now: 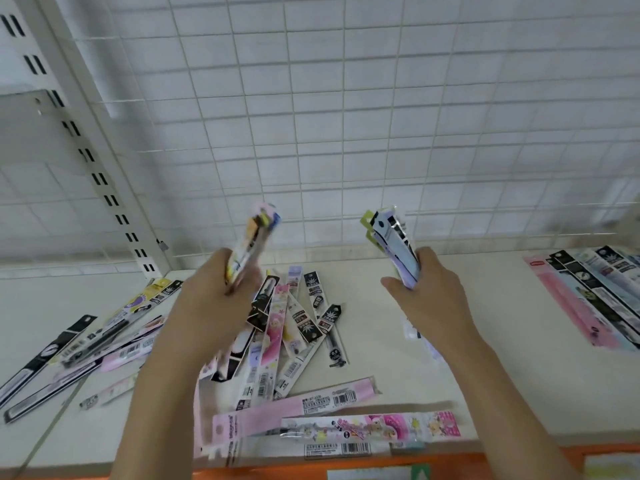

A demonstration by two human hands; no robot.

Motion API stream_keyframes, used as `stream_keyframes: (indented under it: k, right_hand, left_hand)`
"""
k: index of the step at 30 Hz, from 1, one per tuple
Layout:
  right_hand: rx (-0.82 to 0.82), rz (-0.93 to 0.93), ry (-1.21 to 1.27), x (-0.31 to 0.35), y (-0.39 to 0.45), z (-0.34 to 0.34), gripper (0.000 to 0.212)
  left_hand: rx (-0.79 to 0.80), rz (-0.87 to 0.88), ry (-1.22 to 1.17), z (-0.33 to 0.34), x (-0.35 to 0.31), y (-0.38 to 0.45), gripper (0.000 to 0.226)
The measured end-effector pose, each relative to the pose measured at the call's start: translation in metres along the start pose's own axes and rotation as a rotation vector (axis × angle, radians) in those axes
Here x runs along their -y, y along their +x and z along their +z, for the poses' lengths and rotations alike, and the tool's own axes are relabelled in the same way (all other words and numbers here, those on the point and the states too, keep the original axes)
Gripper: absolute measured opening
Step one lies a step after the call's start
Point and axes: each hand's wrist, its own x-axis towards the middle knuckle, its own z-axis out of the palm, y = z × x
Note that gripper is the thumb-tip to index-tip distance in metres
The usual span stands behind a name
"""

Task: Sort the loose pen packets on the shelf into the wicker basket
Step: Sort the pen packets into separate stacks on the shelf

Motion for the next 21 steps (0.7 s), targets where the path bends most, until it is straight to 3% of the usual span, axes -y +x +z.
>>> stream_keyframes:
  k: [3,6,10,14,17,19,21]
  right_hand:
    - [-0.070,-0.113,0.128,0.003,0.006,-0.011,0.024]
    - [-0.099,-0.176,0.178,0.000,0.014,-0.025,0.021]
    - [-0.157,-0.128,0.352,-0.013,0.022,-0.044,0.014]
    - [-0.211,-0.020,0.431,-0.042,0.033,-0.059,0.025]
    - [-0.134,0.136,0.403,-0.075,0.034,-0.057,0.025]
    - [-0.041,0.212,0.421,-0.094,0.035,-0.055,0.030]
    - [0.024,0.217,0.465,-0.103,0.038,-0.055,0.021]
  left_hand:
    - [-0.105,-0.016,-0.299,0.000,-0.014,0.009,0.016]
    - [-0.166,0.005,-0.442,0.015,-0.030,0.010,0.009]
    - [-0.176,0.057,-0.650,0.050,-0.055,-0.003,0.015]
    - [-0.155,0.102,-0.760,0.097,-0.083,-0.013,0.020]
    - [-0.105,0.109,-0.746,0.142,-0.096,-0.019,0.018]
    - [0.001,0.049,-0.614,0.174,-0.095,-0.024,0.025]
    - [0.051,-0.031,-0.470,0.195,-0.092,-0.029,0.028]
